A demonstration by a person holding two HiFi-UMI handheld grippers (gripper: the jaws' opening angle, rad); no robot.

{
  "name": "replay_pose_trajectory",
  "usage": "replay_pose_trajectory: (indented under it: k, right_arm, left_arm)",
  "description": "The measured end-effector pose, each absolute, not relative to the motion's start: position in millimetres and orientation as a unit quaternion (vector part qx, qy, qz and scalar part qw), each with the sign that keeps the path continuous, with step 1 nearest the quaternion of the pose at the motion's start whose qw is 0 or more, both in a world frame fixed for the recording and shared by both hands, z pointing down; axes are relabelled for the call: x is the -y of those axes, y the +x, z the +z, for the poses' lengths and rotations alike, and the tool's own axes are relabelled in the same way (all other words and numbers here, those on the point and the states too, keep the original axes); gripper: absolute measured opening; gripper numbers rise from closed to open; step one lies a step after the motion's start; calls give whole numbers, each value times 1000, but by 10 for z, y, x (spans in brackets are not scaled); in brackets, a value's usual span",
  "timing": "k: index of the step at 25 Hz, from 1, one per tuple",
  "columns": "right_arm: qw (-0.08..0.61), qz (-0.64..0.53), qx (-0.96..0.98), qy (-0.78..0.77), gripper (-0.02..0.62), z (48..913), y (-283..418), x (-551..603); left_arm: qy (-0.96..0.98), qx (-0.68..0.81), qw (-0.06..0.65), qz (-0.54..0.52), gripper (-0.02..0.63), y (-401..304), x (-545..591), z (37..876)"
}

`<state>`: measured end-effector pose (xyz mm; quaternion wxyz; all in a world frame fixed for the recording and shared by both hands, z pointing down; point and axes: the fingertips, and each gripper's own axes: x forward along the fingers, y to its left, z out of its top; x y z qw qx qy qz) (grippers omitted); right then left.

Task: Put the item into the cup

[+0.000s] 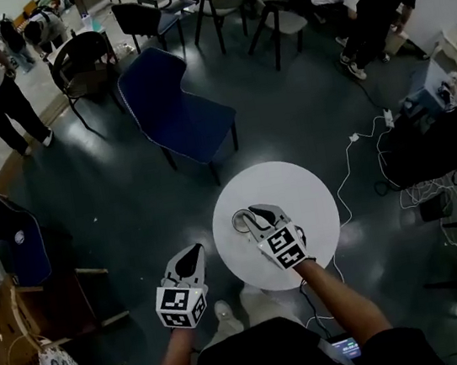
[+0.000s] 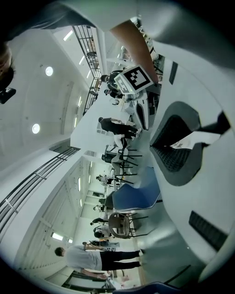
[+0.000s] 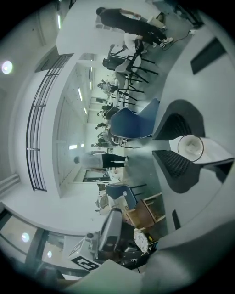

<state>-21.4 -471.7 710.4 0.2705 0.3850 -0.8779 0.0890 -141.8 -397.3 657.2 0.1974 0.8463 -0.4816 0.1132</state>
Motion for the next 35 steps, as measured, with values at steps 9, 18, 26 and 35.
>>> replay_pose_trajectory:
  k: [9, 18, 26, 35]
  right_arm:
    - [200, 73, 885, 415, 58, 6298, -307, 4416]
    - [145, 57, 882, 445, 44, 5591, -226, 4024]
    - [112, 45, 881, 458, 37, 5156, -327, 3628]
    - [83, 31, 879, 468, 34, 4791, -516, 3154]
  left_arm:
    - [869, 455, 175, 92, 15, -1383, 3794, 6182]
    - [878, 448, 147, 77, 15, -1324, 3534, 5631]
    - [892, 434, 116, 44, 15, -1362, 3280, 5170]
    - [902, 421, 87, 37, 15, -1539, 2898, 4949]
